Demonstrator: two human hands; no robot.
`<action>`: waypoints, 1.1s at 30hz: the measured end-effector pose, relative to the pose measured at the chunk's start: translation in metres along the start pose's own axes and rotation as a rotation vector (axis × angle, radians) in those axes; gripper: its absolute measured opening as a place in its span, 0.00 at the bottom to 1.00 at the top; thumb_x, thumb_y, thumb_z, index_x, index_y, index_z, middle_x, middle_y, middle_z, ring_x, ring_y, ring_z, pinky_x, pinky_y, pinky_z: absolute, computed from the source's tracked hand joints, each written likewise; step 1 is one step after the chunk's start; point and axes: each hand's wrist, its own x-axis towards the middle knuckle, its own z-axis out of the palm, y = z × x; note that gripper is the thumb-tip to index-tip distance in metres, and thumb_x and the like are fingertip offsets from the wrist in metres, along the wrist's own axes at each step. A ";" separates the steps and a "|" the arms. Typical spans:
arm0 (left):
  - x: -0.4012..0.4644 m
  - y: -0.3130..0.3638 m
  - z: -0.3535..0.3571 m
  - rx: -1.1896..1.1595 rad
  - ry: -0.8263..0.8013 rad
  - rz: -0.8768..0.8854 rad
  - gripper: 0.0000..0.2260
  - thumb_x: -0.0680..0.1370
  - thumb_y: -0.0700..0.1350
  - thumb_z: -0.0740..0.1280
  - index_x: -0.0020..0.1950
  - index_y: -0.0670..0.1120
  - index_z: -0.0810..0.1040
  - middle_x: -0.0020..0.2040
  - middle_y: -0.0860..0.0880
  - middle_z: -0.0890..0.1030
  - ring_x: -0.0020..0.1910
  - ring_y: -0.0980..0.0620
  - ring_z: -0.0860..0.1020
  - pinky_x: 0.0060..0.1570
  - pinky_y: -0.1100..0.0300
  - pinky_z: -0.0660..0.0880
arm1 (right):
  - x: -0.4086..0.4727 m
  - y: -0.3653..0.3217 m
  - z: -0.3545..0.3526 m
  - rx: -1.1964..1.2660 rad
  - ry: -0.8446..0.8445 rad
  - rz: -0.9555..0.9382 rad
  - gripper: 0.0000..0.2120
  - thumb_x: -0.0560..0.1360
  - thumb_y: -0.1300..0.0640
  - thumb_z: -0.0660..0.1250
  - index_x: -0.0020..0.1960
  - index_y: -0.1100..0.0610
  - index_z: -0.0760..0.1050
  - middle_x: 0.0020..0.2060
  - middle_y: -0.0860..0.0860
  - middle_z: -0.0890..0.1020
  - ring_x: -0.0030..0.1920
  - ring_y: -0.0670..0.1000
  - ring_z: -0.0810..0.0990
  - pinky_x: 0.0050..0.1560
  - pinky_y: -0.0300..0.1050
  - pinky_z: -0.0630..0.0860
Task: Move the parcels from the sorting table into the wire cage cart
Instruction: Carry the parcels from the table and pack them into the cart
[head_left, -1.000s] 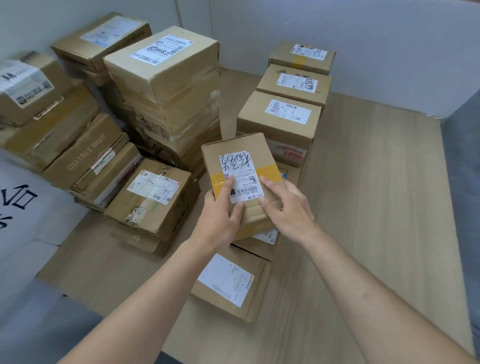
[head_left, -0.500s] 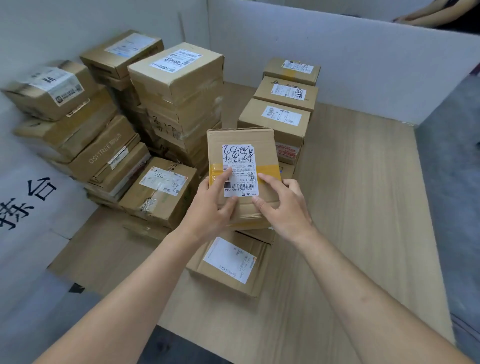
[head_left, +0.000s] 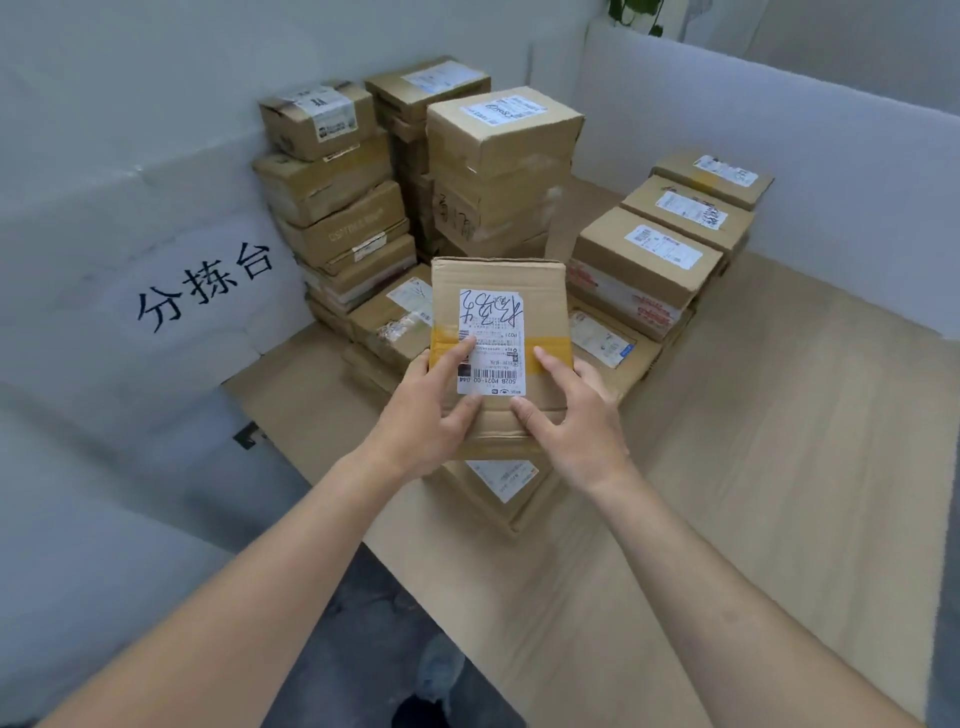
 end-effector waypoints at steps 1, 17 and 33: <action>-0.013 -0.001 -0.001 0.011 0.021 -0.013 0.29 0.83 0.52 0.68 0.82 0.62 0.60 0.76 0.53 0.66 0.69 0.60 0.66 0.68 0.63 0.63 | -0.006 -0.003 0.001 0.001 -0.022 -0.022 0.31 0.76 0.42 0.74 0.77 0.43 0.70 0.73 0.46 0.70 0.72 0.45 0.69 0.70 0.43 0.68; -0.216 -0.049 -0.043 0.056 0.307 -0.365 0.30 0.83 0.54 0.66 0.82 0.63 0.56 0.72 0.51 0.69 0.69 0.52 0.71 0.72 0.54 0.69 | -0.112 -0.074 0.078 -0.005 -0.424 -0.276 0.34 0.76 0.41 0.74 0.79 0.45 0.68 0.76 0.48 0.68 0.74 0.51 0.69 0.72 0.55 0.71; -0.442 -0.120 -0.089 -0.034 0.555 -0.648 0.30 0.84 0.53 0.66 0.83 0.63 0.56 0.77 0.54 0.66 0.75 0.52 0.67 0.74 0.54 0.66 | -0.277 -0.171 0.191 -0.022 -0.782 -0.466 0.32 0.79 0.42 0.71 0.80 0.45 0.65 0.77 0.46 0.65 0.66 0.42 0.70 0.65 0.42 0.72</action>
